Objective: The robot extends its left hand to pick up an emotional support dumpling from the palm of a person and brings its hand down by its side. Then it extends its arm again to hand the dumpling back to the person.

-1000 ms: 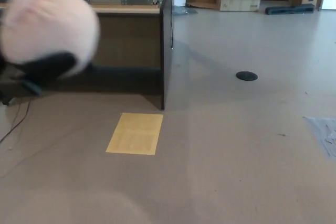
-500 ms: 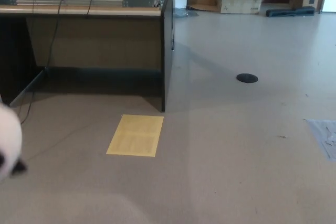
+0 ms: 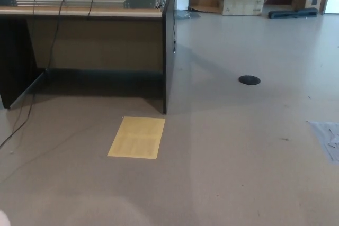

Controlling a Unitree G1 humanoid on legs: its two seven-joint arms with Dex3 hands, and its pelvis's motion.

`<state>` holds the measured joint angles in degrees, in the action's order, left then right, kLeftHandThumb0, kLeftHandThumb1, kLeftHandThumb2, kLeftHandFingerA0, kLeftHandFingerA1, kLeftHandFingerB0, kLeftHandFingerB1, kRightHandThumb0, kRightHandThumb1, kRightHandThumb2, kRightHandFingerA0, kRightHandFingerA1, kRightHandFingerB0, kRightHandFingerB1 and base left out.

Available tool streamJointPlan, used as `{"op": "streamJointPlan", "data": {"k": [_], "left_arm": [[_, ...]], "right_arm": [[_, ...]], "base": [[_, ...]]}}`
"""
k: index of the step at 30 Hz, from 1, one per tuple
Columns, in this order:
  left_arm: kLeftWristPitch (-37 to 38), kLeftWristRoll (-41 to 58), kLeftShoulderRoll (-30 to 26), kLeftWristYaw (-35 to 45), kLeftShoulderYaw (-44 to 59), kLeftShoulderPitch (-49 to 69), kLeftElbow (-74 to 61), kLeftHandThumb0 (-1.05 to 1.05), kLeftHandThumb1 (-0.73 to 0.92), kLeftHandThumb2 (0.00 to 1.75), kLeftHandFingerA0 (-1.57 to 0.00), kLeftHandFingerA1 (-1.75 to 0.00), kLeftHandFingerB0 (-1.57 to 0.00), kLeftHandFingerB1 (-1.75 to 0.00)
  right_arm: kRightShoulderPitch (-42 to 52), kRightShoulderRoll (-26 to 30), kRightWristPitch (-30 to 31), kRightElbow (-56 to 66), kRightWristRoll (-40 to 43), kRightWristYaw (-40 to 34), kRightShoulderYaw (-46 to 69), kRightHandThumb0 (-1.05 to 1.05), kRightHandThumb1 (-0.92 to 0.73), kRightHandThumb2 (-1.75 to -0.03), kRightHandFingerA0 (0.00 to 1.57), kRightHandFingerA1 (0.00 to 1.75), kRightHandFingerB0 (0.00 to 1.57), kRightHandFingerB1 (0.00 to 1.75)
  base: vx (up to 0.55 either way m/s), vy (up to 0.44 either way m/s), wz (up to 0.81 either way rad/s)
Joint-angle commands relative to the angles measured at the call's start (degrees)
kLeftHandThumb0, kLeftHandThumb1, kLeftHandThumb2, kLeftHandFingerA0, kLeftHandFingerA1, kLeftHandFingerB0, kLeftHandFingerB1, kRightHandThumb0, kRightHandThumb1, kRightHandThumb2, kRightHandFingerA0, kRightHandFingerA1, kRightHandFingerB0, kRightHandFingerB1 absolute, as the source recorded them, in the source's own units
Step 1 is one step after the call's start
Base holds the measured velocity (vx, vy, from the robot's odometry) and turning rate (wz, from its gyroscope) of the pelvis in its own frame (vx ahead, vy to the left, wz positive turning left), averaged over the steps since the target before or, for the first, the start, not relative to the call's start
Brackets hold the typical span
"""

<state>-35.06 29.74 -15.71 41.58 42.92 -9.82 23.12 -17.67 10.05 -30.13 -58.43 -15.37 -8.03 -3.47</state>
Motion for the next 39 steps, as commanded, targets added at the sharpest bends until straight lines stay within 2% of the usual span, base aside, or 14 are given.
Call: {"op": "streamJointPlan", "data": {"k": [1, 5, 10, 21, 23, 28, 34, 35, 37, 39], "left_arm": [[15.09, -3.15, -3.68, 1.18, -1.59, 0.31, 11.76, -0.09, 0.69, 0.60, -0.80, -1.23, -0.73, -0.72], [16.10, -2.50, -4.75, 1.35, -2.39, -0.75, 14.92, -0.09, 0.69, 0.60, -0.82, -1.20, -0.74, -0.72], [14.38, 0.10, -6.81, 0.86, -1.81, -2.98, 19.89, -0.09, 0.70, 0.61, -0.78, -1.26, -0.66, -0.76], [14.57, 1.71, -7.46, -0.05, -2.32, -2.90, 21.24, -0.07, 0.75, 0.62, -0.77, -1.23, -0.60, -0.81], [14.64, 2.01, -7.56, 0.47, -2.35, -2.86, 21.27, -0.09, 0.73, 0.63, -0.73, -1.31, -0.59, -0.85], [14.83, 2.25, -7.80, 0.39, -2.53, -2.79, 21.33, -0.09, 0.74, 0.64, -0.74, -1.30, -0.57, -0.83], [15.48, 2.81, -7.43, -1.72, -1.99, -3.07, 19.66, -0.06, 0.75, 0.62, -0.78, -1.28, -0.63, -0.77], [17.29, 2.55, -8.19, -1.41, -2.53, -4.75, 16.65, -0.06, 0.77, 0.63, -0.85, -1.20, -0.69, -0.77], [16.49, 2.90, -9.61, 0.07, -3.11, -6.10, 14.73, -0.07, 0.77, 0.63, -0.84, -1.21, -0.72, -0.74], [18.55, 1.21, -10.68, -1.73, -4.91, -7.84, 7.25, -0.10, 0.71, 0.61, -0.86, -1.21, -0.76, -0.70]], "right_arm": [[1.09, 0.33, -2.47, -0.54, 1.45, -2.13, 1.26, -0.53, -0.74, -0.63, 0.94, 0.63, 0.61, 0.44], [1.08, 0.38, -2.27, -0.41, 1.51, -2.17, 1.42, -0.53, -0.73, -0.63, 0.94, 0.64, 0.61, 0.44], [0.95, 0.58, -2.20, -0.54, 1.03, -2.33, 1.37, -0.54, -0.74, -0.63, 0.94, 0.63, 0.59, 0.44], [1.25, 0.37, -2.68, -0.86, 1.11, -1.99, 1.93, -0.53, -0.74, -0.62, 0.96, 0.65, 0.62, 0.45], [1.07, 0.38, -3.03, -1.36, 1.02, -2.15, 1.93, -0.53, -0.74, -0.62, 0.96, 0.65, 0.63, 0.46], [0.96, 0.22, -3.22, -1.41, 1.36, -1.84, 2.07, -0.52, -0.73, -0.62, 0.96, 0.67, 0.63, 0.46], [0.84, 0.42, -3.28, -1.38, 1.01, -2.00, 1.86, -0.52, -0.73, -0.62, 0.97, 0.66, 0.64, 0.46], [0.67, 0.51, -3.18, -1.37, 1.10, -1.78, 1.91, -0.52, -0.73, -0.62, 0.97, 0.65, 0.64, 0.46], [0.66, 0.59, -2.97, -1.35, 1.22, -1.65, 2.01, -0.52, -0.73, -0.62, 0.97, 0.65, 0.65, 0.46], [0.94, 0.91, -2.68, -1.03, 0.79, -1.83, 1.77, -0.51, -0.73, -0.62, 0.98, 0.65, 0.65, 0.46]], "base": [[0.00, 0.000, 0.00], [0.00, 0.000, 0.00], [0.00, 0.000, 0.00], [0.00, 0.000, 0.00], [0.00, 0.000, 0.00], [0.00, 0.000, 0.00], [0.00, 0.000, 0.00], [0.00, 0.000, 0.00], [0.00, 0.000, 0.00], [0.00, 0.000, 0.00]]}}
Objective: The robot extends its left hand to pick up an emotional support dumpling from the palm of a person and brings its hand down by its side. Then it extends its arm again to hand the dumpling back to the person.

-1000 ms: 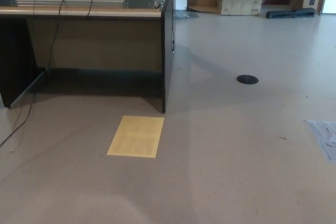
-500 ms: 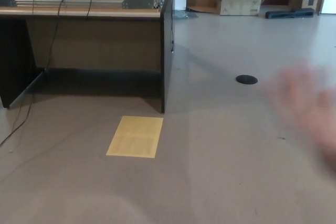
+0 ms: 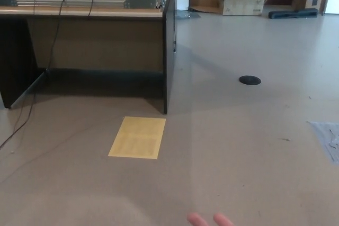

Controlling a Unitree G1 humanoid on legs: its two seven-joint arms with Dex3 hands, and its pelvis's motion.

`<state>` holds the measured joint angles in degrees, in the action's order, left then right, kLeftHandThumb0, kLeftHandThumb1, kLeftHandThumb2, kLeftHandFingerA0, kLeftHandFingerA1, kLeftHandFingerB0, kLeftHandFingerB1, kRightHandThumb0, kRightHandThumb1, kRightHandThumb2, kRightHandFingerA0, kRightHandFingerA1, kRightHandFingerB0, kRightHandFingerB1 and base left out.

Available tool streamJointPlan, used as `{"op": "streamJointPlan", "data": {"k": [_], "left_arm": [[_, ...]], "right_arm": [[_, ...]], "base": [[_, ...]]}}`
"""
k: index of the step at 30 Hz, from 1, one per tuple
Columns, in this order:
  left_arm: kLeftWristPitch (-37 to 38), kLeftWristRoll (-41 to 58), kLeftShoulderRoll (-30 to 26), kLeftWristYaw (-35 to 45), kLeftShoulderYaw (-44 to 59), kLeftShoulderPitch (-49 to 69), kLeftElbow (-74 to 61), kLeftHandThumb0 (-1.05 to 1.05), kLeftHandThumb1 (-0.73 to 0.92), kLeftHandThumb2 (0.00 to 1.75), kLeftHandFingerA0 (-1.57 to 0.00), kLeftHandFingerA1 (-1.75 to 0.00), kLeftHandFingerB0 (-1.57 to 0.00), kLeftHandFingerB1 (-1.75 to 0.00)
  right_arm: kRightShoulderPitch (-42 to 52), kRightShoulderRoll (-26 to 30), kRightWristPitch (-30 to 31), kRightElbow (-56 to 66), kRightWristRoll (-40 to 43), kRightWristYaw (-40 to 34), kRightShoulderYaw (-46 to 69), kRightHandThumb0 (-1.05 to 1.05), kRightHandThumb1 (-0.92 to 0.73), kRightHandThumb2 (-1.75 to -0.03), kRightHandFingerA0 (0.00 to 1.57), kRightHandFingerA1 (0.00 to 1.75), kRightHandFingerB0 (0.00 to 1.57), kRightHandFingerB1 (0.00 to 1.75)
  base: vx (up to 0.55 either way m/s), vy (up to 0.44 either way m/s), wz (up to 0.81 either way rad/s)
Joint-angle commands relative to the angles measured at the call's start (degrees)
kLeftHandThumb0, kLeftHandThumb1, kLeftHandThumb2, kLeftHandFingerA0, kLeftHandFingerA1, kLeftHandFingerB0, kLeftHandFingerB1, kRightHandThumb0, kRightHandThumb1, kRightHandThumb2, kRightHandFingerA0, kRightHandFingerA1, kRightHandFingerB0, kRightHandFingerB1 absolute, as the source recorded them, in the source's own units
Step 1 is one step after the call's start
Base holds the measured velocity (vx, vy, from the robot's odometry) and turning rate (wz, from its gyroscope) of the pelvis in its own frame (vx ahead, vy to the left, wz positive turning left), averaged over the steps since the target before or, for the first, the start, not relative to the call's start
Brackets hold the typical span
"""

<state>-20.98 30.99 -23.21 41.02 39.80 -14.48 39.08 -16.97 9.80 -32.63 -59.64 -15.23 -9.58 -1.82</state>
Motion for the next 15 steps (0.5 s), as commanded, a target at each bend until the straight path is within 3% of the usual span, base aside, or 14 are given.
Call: {"op": "streamJointPlan", "data": {"k": [1, 4, 9, 11, 15], "left_arm": [[4.73, -0.33, -3.85, -1.11, -2.41, -3.96, -10.43, -0.12, 0.70, 0.61, -0.85, -1.18, -0.78, -0.66], [4.94, -1.84, -7.05, -1.54, -6.88, -9.70, -22.14, -0.12, 0.71, 0.61, -0.88, -1.09, -0.86, -0.65], [7.75, -4.23, -8.92, -0.96, -10.91, -12.08, -27.31, -0.12, 0.74, 0.61, -0.94, -1.04, -0.88, -0.64], [10.97, -8.47, -11.68, 1.56, -19.30, -19.33, -34.81, -0.14, 0.70, 0.60, -0.96, -0.99, -0.89, -0.66], [7.88, -10.33, -11.69, 3.81, -31.02, -26.56, -44.78, -0.18, 0.67, 0.60, -1.04, -0.85, -0.94, -0.60]], "right_arm": [[0.27, 1.19, -0.26, 0.15, 0.60, -0.23, 0.06, -0.51, -0.73, -0.62, 0.97, 0.65, 0.65, 0.47], [0.49, 0.89, 0.01, 0.09, 0.63, -0.03, -0.06, -0.51, -0.73, -0.62, 0.99, 0.65, 0.66, 0.47], [0.48, 0.74, 0.13, 0.00, 0.38, -0.33, -0.23, -0.52, -0.73, -0.62, 0.99, 0.65, 0.66, 0.47], [0.57, 0.84, 0.47, 0.24, 0.33, -0.25, -0.30, -0.54, -0.74, -0.62, 0.99, 0.66, 0.67, 0.47], [1.24, 0.85, 0.56, 1.02, -0.05, -0.43, -0.67, -0.53, -0.74, -0.62, 0.98, 0.64, 0.68, 0.48]], "base": [[0.00, 0.000, 0.00], [0.00, 0.000, 0.00], [0.00, 0.000, 0.00], [0.00, 0.000, 0.00], [0.00, 0.000, 0.00]]}}
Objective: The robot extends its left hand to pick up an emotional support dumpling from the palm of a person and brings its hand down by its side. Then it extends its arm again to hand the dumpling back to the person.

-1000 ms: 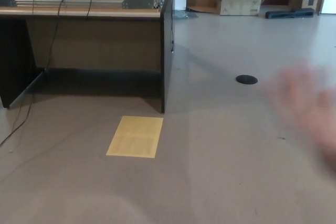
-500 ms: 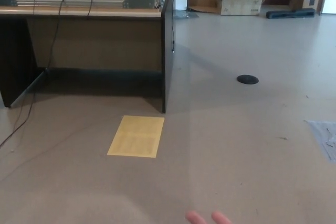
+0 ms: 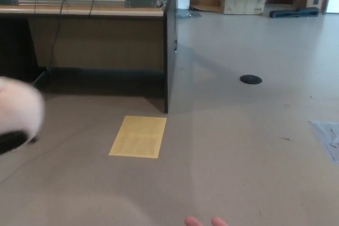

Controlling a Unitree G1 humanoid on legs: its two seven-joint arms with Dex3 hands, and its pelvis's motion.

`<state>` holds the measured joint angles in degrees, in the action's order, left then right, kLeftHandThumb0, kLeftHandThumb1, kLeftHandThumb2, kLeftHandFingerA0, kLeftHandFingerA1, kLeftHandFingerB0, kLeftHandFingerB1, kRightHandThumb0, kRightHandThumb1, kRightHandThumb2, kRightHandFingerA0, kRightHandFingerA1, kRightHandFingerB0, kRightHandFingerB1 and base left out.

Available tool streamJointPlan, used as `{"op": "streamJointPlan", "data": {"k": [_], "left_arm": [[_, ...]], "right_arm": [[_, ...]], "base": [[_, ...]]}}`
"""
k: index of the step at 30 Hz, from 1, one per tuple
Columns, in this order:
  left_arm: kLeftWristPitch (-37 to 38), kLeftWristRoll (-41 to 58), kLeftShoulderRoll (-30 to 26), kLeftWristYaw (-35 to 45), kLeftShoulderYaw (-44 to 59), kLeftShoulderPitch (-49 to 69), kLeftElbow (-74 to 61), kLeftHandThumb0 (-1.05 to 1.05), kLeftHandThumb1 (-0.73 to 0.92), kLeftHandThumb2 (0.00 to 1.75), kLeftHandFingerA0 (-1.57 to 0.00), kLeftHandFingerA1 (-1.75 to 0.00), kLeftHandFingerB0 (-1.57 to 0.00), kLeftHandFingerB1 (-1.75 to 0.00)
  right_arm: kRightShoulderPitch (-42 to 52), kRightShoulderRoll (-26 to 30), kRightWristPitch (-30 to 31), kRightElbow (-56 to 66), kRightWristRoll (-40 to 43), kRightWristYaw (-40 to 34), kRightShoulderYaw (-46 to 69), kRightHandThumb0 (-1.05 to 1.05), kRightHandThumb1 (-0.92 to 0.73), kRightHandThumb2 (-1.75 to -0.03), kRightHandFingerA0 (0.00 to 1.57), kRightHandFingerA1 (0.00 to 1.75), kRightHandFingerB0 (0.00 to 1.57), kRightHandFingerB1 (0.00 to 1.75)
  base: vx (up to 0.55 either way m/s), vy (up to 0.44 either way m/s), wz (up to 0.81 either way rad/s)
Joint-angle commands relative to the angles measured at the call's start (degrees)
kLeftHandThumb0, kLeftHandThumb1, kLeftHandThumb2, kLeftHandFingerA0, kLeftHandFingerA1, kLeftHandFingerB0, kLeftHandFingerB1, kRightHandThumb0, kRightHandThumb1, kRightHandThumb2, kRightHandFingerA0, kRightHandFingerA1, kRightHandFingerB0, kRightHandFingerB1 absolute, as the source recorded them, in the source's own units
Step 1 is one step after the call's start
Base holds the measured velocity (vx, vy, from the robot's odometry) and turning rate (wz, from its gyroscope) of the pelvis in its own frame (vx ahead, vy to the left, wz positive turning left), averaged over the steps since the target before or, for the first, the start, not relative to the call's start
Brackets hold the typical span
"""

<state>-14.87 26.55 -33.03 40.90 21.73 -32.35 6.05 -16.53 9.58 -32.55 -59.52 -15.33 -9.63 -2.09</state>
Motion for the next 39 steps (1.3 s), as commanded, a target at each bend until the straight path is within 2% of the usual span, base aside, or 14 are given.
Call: {"op": "streamJointPlan", "data": {"k": [1, 4, 7, 11, 13, 16, 17, 20, 21, 25, 27, 30, 34, 39], "left_arm": [[1.59, -6.14, -1.60, 4.05, -14.78, -9.65, -12.92, -0.18, 0.67, 0.60, -1.04, -0.85, -0.94, -0.60], [1.29, -5.64, -2.37, 3.14, -15.63, -9.65, -13.33, -0.18, 0.67, 0.60, -1.04, -0.85, -0.94, -0.60], [-0.53, -11.91, 0.94, 3.13, -28.78, -18.00, -20.14, -0.20, 0.65, 0.59, -1.07, -0.88, -0.96, -0.58], [-1.69, -11.59, 1.42, 2.37, -31.00, -19.38, -20.92, -0.18, 0.64, 0.59, -1.08, -0.84, -0.97, -0.59], [-3.73, -14.53, 3.96, 3.02, -38.55, -23.10, -24.30, -0.16, 0.65, 0.59, -1.07, -0.90, -0.99, -0.60], [-4.16, -14.59, 3.77, 2.59, -38.99, -23.36, -24.51, -0.16, 0.65, 0.59, -1.07, -0.90, -0.99, -0.60], [-7.76, -14.32, 4.40, 3.80, -42.41, -24.58, -27.31, -0.18, 0.68, 0.60, -0.96, -1.03, -0.94, -0.58], [-9.80, -14.52, 4.84, 4.38, -45.68, -24.16, -29.87, -0.17, 0.65, 0.61, -0.95, -1.08, -0.94, -0.61], [-10.59, -14.67, 4.66, 4.44, -46.33, -23.91, -30.50, -0.19, 0.68, 0.60, -0.96, -0.96, -0.94, -0.61], [-12.26, -15.00, 4.43, 4.53, -47.32, -23.56, -31.71, -0.19, 0.68, 0.60, -0.96, -0.96, -0.94, -0.61], [-13.65, -15.37, 2.79, 5.66, -49.77, -19.95, -34.27, -0.18, 0.70, 0.61, -1.01, -0.79, -0.92, -0.57], [-15.34, -15.43, 1.69, 6.63, -50.68, -19.15, -35.41, -0.17, 0.71, 0.61, -0.98, -0.82, -0.91, -0.60], [-15.52, -16.18, 1.64, 6.87, -50.90, -18.36, -35.90, -0.18, 0.70, 0.61, -0.97, -0.77, -0.90, -0.59], [-14.03, -17.95, 1.66, 6.33, -50.96, -16.58, -36.17, -0.18, 0.69, 0.61, -0.96, -0.78, -0.88, -0.55]], "right_arm": [[0.98, 1.05, 0.38, 0.95, -0.04, -0.46, -0.47, -0.53, -0.74, -0.62, 0.98, 0.64, 0.68, 0.48], [1.05, 1.06, 0.48, 1.11, 0.00, -0.47, -0.54, -0.53, -0.74, -0.62, 0.98, 0.64, 0.68, 0.48], [1.91, 1.13, -0.15, 1.28, -0.05, -0.22, -0.79, -0.52, -0.73, -0.62, 0.98, 0.63, 0.68, 0.48], [1.89, 1.23, 0.33, 1.82, -0.07, -0.24, -0.94, -0.52, -0.73, -0.62, 0.98, 0.64, 0.68, 0.48], [1.29, 1.14, 1.69, 2.55, -0.33, -0.61, -1.19, -0.53, -0.74, -0.62, 0.98, 0.64, 0.66, 0.47], [1.31, 1.15, 1.87, 2.73, -0.27, -0.62, -1.29, -0.53, -0.74, -0.62, 0.98, 0.64, 0.66, 0.47], [0.87, 1.19, 1.32, 2.33, 0.15, -0.23, -1.11, -0.51, -0.73, -0.62, 0.97, 0.63, 0.66, 0.47], [-0.02, 1.19, 1.29, 1.55, 0.66, 1.19, -1.11, -0.54, -0.75, -0.63, 0.91, 0.65, 0.67, 0.49], [-0.10, 1.33, 1.41, 1.67, 0.24, 0.91, -1.38, -0.46, -0.73, -0.62, 0.91, 0.81, 0.78, 0.56], [-0.23, 1.56, 1.61, 1.86, -0.34, 0.44, -1.89, -0.46, -0.73, -0.62, 0.91, 0.81, 0.78, 0.56], [-1.44, 1.66, 0.89, 1.04, -0.44, 1.56, -2.39, -0.44, -0.74, -0.62, 0.80, 0.63, 0.61, 0.49], [-1.15, 1.75, 0.59, 2.33, 0.56, 2.97, -2.23, -0.51, -0.74, -0.62, 0.88, 0.71, 0.73, 0.53], [-1.01, 1.87, 0.46, 2.56, 0.81, 3.71, -2.10, -0.49, -0.72, -0.61, 0.77, 0.57, 0.67, 0.50], [-2.02, 1.96, 1.22, 1.16, 0.33, 3.56, -2.19, -0.47, -0.72, -0.61, 0.76, 0.57, 0.64, 0.50]], "base": [[0.00, 0.000, 0.00], [0.00, 0.000, 0.00], [0.00, 0.000, 0.00], [0.00, 0.000, 0.00], [0.00, 0.000, 0.00], [0.00, 0.000, 0.00], [0.00, 0.000, 0.00], [0.00, 0.000, 0.00], [0.00, 0.000, 0.00], [0.00, 0.000, 0.00], [0.00, 0.000, 0.00], [0.00, 0.000, 0.00], [0.00, 0.000, 0.00], [0.00, 0.000, 0.00]]}}
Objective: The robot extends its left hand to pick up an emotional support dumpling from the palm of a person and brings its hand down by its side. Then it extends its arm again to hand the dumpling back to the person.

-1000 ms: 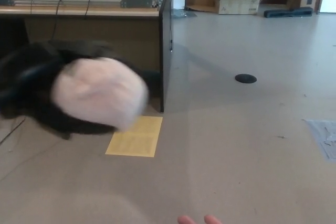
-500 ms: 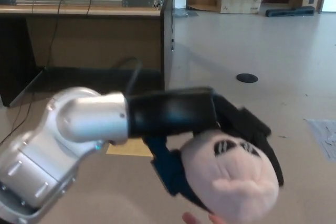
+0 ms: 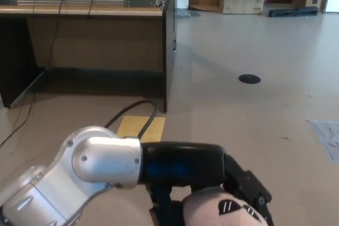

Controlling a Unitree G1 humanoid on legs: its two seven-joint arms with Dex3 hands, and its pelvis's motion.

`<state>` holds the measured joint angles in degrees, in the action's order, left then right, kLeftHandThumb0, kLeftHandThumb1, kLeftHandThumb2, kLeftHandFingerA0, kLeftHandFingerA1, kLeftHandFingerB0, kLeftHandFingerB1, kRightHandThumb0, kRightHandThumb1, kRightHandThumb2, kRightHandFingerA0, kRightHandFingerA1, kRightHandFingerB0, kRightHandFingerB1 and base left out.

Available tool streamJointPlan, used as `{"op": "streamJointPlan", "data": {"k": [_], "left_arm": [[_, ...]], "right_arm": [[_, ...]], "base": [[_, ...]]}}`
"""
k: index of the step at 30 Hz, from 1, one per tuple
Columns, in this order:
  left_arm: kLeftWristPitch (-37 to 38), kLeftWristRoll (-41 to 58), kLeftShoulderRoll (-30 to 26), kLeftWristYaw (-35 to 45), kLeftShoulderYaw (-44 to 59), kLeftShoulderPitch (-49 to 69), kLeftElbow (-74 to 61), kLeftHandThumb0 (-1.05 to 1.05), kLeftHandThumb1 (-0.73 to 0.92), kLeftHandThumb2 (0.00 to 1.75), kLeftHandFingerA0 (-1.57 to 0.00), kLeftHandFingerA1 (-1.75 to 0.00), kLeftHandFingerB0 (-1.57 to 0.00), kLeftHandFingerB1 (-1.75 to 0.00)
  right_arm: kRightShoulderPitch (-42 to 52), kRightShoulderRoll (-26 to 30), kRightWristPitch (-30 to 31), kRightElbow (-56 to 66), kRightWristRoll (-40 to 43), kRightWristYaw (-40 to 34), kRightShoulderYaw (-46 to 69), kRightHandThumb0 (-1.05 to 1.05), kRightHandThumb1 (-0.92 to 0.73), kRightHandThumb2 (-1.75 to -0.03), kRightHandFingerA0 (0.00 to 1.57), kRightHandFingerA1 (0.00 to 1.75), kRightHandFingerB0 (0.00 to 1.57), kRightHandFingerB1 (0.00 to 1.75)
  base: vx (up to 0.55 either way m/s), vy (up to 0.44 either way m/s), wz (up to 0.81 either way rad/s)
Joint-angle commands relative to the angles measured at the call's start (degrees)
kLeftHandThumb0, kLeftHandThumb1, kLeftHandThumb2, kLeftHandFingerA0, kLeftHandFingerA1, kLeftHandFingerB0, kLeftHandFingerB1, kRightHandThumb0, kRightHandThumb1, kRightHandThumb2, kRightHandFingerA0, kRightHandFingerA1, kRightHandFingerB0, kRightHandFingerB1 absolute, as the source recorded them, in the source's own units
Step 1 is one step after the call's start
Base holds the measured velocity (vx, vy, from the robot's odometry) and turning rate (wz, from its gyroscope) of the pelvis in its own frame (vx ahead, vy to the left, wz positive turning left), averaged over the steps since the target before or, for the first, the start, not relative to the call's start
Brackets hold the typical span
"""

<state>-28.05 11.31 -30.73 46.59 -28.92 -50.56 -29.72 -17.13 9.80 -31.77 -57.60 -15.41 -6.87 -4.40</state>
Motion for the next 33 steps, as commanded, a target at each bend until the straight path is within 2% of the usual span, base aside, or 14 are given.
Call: {"op": "streamJointPlan", "data": {"k": [1, 2, 3, 4, 7, 8, 9, 10, 15, 18, 30, 31, 32, 33], "left_arm": [[-0.85, -2.82, -0.58, 0.70, -0.27, 1.68, -0.41, -0.18, 0.69, 0.61, -0.96, -0.78, -0.88, -0.55], [1.28, -4.59, -0.63, -0.06, -0.51, 2.35, -0.38, -0.28, 0.43, 0.93, 0.00, -0.50, 0.00, -0.48], [3.96, -6.74, -0.73, -1.04, -0.84, 3.16, -0.33, -0.28, 0.43, 0.93, 0.00, -0.50, 0.00, -0.48], [4.23, -7.82, -0.71, -1.20, -1.06, 2.98, -0.49, -0.52, 0.42, 0.68, -0.05, -0.28, -0.02, -0.22], [4.37, -8.71, -0.34, -0.85, -0.92, 3.14, -0.50, -0.52, 0.42, 0.68, -0.05, -0.28, -0.02, -0.22], [2.05, -9.22, -0.45, -0.58, -1.58, 2.24, -1.77, -0.78, 0.45, 0.84, 0.00, -0.03, 0.00, -0.01], [0.74, -9.50, -0.25, -0.27, -1.87, 1.40, -2.34, -0.79, 0.45, 0.86, 0.00, -0.02, 0.00, 0.00], [0.72, -9.54, -0.04, -0.10, -1.79, 1.11, -2.17, -0.94, 0.47, 0.61, 0.00, -0.01, 0.00, 0.00], [-0.21, -8.90, 0.88, 0.72, -1.22, 0.48, -1.55, -0.98, 0.49, 0.57, 0.00, 0.00, 0.00, 0.00], [-0.46, -8.97, 1.48, 1.16, -0.79, -0.01, -1.02, -1.03, 0.47, 0.68, 0.00, 0.00, 0.00, 0.00], [-3.43, -6.77, 0.58, 3.72, 2.64, -2.36, -0.10, -1.03, 0.49, 0.67, 0.00, 0.00, 0.00, 0.00], [-3.67, -5.60, 0.88, 3.71, 4.21, -2.18, 0.12, -0.96, 0.53, 0.57, 0.00, 0.00, 0.00, 0.00], [-4.13, -4.53, 1.14, 3.76, 5.55, -2.17, 0.28, -0.96, 0.53, 0.57, 0.00, 0.00, 0.00, 0.00], [-3.84, -4.31, 1.04, 3.93, 6.91, -2.65, 0.43, -1.03, 0.50, 0.67, 0.00, 0.00, 0.00, 0.00]], "right_arm": [[-1.45, 1.75, 0.40, -0.83, 0.40, 0.81, 0.14, -0.47, -0.72, -0.61, 0.76, 0.57, 0.64, 0.50], [-1.43, 1.24, 0.67, -0.82, 0.40, -0.04, 0.26, -0.44, -0.75, -0.63, 0.85, 0.52, 0.63, 0.44], [-1.37, 0.61, 1.02, -0.77, 0.41, -1.11, 0.41, -0.44, -0.75, -0.63, 0.85, 0.52, 0.63, 0.44], [-1.80, 0.46, 1.93, -1.04, 0.21, -1.47, 0.35, -0.44, -0.75, -0.62, 0.87, 0.53, 0.64, 0.46], [-2.02, 0.44, 2.33, -1.20, 0.09, -1.61, 0.31, -0.44, -0.75, -0.62, 0.87, 0.53, 0.64, 0.46], [-2.11, 0.65, 2.44, -2.00, -0.46, -1.82, -0.07, -0.44, -0.75, -0.63, 0.84, 0.54, 0.69, 0.49], [-2.20, 1.01, 1.75, -2.32, -1.23, -2.55, -0.54, -0.43, -0.76, -0.63, 0.85, 0.53, 0.70, 0.49], [-2.28, 1.14, 1.45, -2.17, -1.50, -2.88, -0.73, -0.42, -0.75, -0.63, 0.81, 0.52, 0.68, 0.48], [-2.83, 1.12, 0.34, -3.31, -1.23, -3.27, -0.90, -0.45, -0.75, -0.63, 0.76, 0.48, 0.65, 0.45], [-2.91, 0.97, 0.36, -3.26, -0.42, -2.26, -0.59, -0.43, -0.74, -0.62, 0.83, 0.52, 0.69, 0.48], [-2.94, 0.54, 2.30, -3.00, -0.39, -1.98, -0.49, -0.50, -0.73, -0.62, 0.92, 0.58, 0.73, 0.52], [-2.33, 0.57, 1.18, -2.67, -0.35, -1.95, -0.53, -0.47, -0.60, -0.98, 0.86, 0.74, 0.71, 0.70], [-1.77, 0.58, 0.01, -2.47, -0.16, -1.80, -0.46, -0.47, -0.60, -0.98, 0.86, 0.74, 0.71, 0.70], [-1.08, 0.68, 0.02, -1.85, -0.09, -1.69, -0.43, -0.49, -0.74, -0.61, 0.93, 0.61, 0.75, 0.54]], "base": [[0.00, 0.000, 0.00], [0.00, 0.000, 0.00], [0.00, 0.000, 0.00], [0.00, 0.000, 0.00], [0.00, 0.000, 0.00], [0.00, 0.000, 0.00], [0.00, 0.000, 0.00], [0.00, 0.000, 0.00], [0.00, 0.000, 0.00], [0.00, 0.000, 0.00], [0.00, 0.000, 0.00], [0.00, 0.000, 0.00], [0.00, 0.000, 0.00], [0.00, 0.000, 0.00]]}}
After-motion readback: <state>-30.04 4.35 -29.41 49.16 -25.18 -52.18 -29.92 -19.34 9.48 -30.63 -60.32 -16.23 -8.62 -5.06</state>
